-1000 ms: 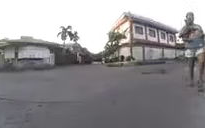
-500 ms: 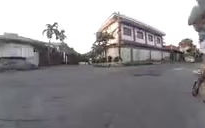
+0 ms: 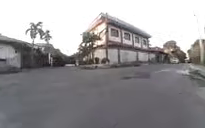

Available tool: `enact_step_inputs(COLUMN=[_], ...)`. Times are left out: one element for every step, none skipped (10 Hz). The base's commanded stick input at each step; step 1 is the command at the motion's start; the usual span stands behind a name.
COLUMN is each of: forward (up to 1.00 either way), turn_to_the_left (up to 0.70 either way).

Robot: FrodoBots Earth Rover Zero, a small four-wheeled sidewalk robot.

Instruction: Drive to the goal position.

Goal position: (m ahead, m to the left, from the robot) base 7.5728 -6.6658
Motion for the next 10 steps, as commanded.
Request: enact_step_inputs(forward=[1.0, 1.0, 1.0, 1.0, 1.0, 1.0, 1.0, 1.0, 1.0, 1.0], turn_to_the_left=[-0.36, -0.36, -0.36, -0.36, -0.36, -0.36, -0.36, -0.36, -0.36, -0.36])
